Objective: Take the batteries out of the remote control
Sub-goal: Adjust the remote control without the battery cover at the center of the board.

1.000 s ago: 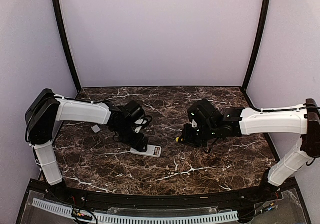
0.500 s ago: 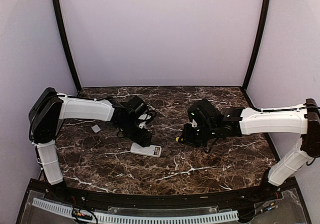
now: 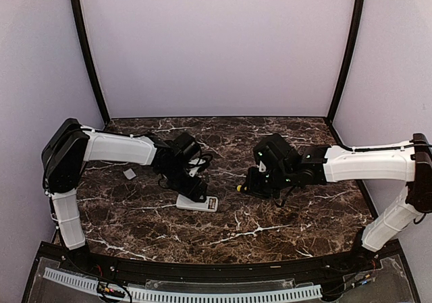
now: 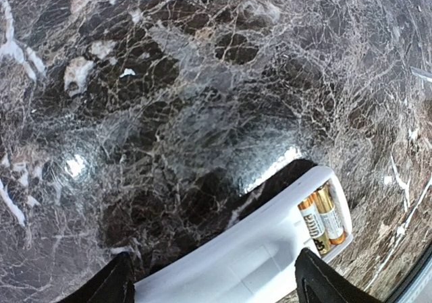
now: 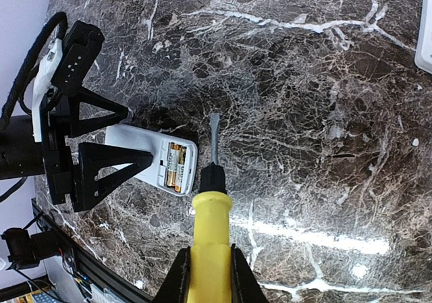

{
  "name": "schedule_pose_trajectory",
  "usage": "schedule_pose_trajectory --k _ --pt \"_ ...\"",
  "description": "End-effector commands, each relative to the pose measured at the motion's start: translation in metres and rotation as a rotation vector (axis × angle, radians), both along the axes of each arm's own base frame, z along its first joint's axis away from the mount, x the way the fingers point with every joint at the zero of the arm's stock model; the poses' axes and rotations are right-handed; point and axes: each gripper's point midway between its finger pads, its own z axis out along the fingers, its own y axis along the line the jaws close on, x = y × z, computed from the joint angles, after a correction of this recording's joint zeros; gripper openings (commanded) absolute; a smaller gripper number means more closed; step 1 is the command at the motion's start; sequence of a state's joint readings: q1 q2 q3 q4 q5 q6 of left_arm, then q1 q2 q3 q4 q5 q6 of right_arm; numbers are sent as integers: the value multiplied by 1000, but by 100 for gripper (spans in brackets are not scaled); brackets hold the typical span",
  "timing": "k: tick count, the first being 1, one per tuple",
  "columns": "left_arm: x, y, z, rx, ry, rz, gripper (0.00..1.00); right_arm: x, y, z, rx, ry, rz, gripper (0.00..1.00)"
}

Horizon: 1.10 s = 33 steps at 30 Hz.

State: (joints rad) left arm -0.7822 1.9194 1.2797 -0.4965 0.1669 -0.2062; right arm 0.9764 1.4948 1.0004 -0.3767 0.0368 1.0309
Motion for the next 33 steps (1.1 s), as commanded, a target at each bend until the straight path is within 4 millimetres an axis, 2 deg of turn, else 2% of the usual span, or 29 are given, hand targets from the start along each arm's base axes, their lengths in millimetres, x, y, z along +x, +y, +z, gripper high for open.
schedule_pose_trajectory --k 1,12,21,33 --pt "-19 0 -1 -16 85 -6 81 5 5 6 33 -13 -10 0" --pt "-28 7 -2 -9 100 -12 81 5 7 6 36 -10 -6 0" --pt "-25 9 3 10 4 -108 85 4 5 7 31 -12 -2 0" --pt "-28 13 -3 76 -71 -182 88 5 9 6 31 -13 12 0"
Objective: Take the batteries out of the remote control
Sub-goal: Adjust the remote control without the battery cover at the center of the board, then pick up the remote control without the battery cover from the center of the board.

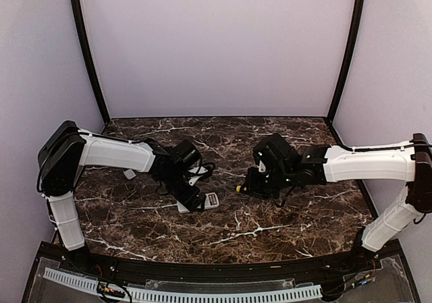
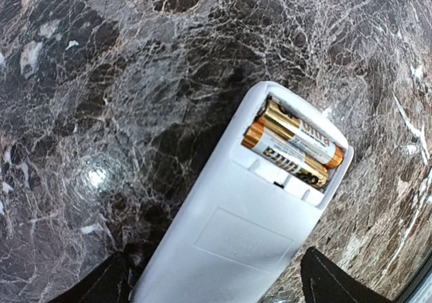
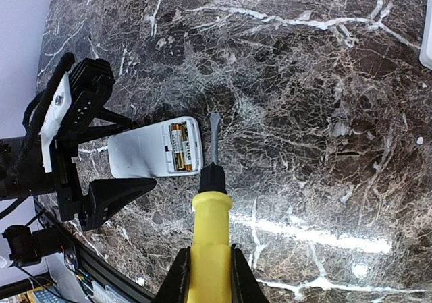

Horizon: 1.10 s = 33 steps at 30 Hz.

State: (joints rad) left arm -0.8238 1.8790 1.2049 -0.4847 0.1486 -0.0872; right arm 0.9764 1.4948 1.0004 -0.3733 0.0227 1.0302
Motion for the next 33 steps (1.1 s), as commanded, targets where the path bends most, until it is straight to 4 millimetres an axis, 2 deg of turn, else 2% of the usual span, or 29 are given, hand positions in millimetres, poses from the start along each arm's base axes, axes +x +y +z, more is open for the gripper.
schedule_pose_trajectory --k 1,9,14,17,21,29,33 --pt "-5 8 3 38 -39 -38 87 6 8 5 23 -18 7 0" --pt "-11 8 -5 45 -54 -89 81 -4 25 -3 36 54 98 0" --pt "-17 4 -8 32 -56 -127 66 -7 25 -8 38 98 110 0" --pt "-24 -1 -9 17 -49 -167 56 -10 20 -10 39 120 103 0" --pt "-36 -9 -7 -2 -58 -215 48 -16 10 -7 73 149 98 0" --pt "-72 -40 27 -191 -98 -348 46 -48 -3 5 143 206 182 0" --pt "-82 -43 27 -206 -78 -383 46 -61 -5 11 188 234 202 0"
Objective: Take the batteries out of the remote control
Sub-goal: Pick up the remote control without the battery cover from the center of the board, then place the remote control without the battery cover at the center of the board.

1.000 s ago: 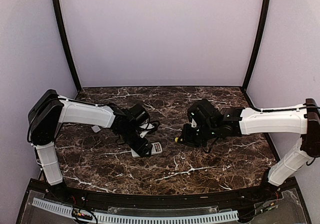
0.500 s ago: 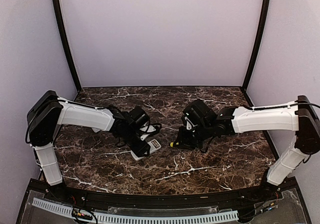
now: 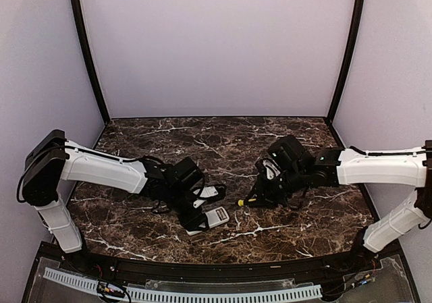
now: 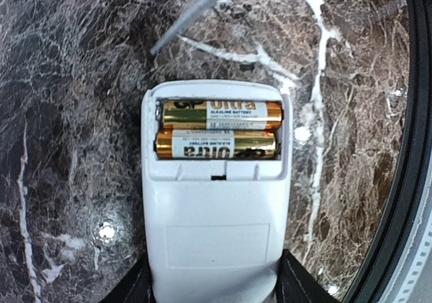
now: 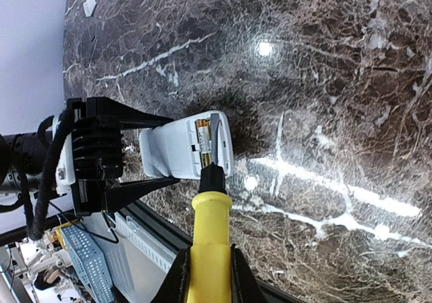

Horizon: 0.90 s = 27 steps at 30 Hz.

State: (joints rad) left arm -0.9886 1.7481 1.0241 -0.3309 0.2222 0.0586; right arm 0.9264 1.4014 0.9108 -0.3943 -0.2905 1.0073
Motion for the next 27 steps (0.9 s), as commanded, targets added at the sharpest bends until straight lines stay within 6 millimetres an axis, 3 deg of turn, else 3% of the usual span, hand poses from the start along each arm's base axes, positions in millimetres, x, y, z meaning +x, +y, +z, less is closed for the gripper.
schedule_pose_trajectory --k 1,4,10,21,27 --pt "-8 -13 19 -91 0 -67 46 -18 1 10 70 34 46 0" --pt "-14 -15 18 -89 9 -88 46 -19 -4 6 16 24 43 0" --pt "-19 -11 4 -5 -40 -128 45 -25 7 2 -9 13 119 0" --pt "-22 -6 -4 56 -103 -169 50 -37 4 -7 -172 -228 373 0" --pt "-22 -5 -5 64 -111 -170 63 -40 -4 -8 -215 -282 452 0"
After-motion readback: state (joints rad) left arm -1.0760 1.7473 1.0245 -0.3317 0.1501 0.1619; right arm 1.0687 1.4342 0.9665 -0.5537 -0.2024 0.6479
